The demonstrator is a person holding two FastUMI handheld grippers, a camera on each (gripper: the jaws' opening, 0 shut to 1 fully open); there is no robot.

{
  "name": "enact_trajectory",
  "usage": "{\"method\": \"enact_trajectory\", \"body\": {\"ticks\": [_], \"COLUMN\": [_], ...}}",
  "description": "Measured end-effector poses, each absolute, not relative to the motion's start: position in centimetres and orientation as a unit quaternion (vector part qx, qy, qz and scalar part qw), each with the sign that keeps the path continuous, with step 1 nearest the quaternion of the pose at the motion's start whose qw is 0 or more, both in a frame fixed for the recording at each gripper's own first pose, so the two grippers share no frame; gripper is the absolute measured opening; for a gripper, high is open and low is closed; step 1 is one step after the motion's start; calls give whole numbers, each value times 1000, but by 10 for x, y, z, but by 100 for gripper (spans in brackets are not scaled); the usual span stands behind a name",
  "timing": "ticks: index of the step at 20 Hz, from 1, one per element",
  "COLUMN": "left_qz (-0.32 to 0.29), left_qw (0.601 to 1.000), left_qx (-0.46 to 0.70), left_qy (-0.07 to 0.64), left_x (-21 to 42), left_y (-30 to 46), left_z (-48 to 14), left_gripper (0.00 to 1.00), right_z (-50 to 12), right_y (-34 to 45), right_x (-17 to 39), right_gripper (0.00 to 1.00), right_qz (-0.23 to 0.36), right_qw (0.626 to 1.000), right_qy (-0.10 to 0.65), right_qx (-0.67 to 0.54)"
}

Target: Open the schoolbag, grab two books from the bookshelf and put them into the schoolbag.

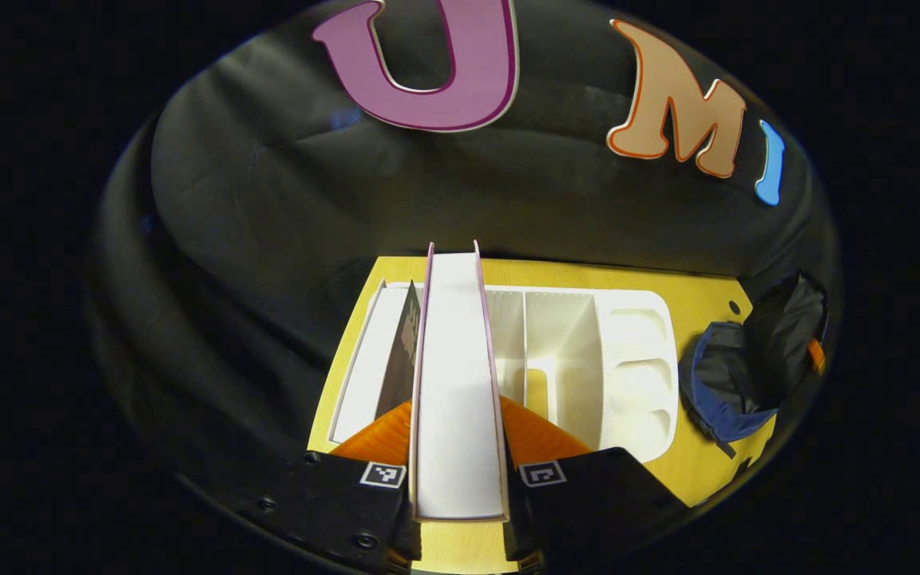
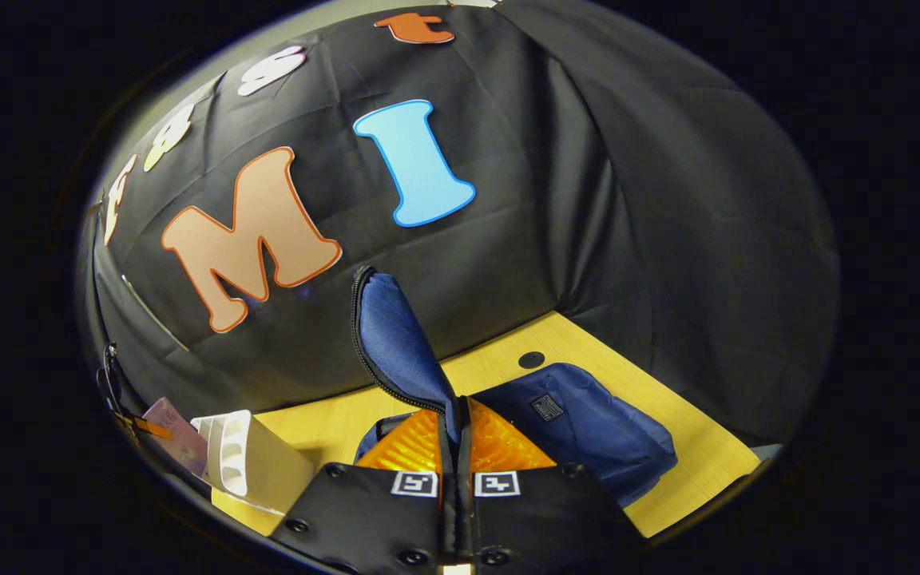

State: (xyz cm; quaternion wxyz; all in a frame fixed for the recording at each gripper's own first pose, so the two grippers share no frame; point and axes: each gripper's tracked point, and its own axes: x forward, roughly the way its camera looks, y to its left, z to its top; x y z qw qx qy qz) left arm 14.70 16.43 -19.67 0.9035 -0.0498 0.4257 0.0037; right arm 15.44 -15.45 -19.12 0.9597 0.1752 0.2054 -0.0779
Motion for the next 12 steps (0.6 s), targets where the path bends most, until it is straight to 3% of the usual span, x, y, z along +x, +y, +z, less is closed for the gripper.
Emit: {"method": "enact_trajectory", "body": {"ticks": [7,8,12], "left_qz": [-6,-9,-16], "left_qw": [921,923,918], "left_qx": [-109,-126,-203], "left_qy": [373,365,341], "left_x": [145,146,145], "left_y": [172,173,175], "left_z": [-142,-135,-115], "left_gripper": [34,37,37], "right_z": [-191,-192,-191], "right_y": [-155,-155,-156], "right_x": [155,154,154], "right_gripper": [3,7,3], "right_qz": [-79,-80,-80], "right_qw": [959,959,959], "right_qy": [207,207,207], "right_qx": [179,179,178]}}
